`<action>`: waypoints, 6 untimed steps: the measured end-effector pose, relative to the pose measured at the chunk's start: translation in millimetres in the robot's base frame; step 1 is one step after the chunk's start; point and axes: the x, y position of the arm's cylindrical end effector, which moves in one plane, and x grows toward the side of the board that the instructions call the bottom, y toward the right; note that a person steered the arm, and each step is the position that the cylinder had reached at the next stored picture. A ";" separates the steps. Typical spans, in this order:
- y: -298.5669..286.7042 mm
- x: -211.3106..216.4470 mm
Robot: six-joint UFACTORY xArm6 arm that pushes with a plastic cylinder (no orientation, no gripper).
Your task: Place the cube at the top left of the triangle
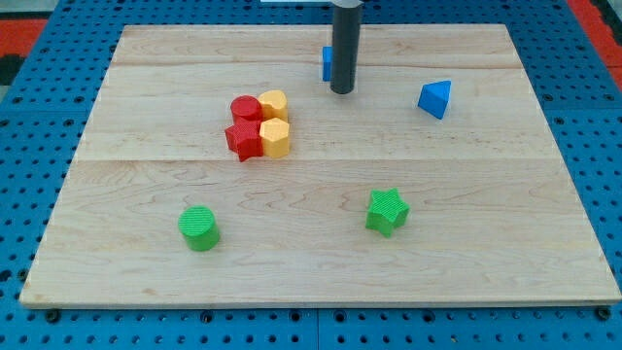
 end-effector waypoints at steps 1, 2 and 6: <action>-11.5 -4.7; -34.2 -5.9; 76.1 -52.8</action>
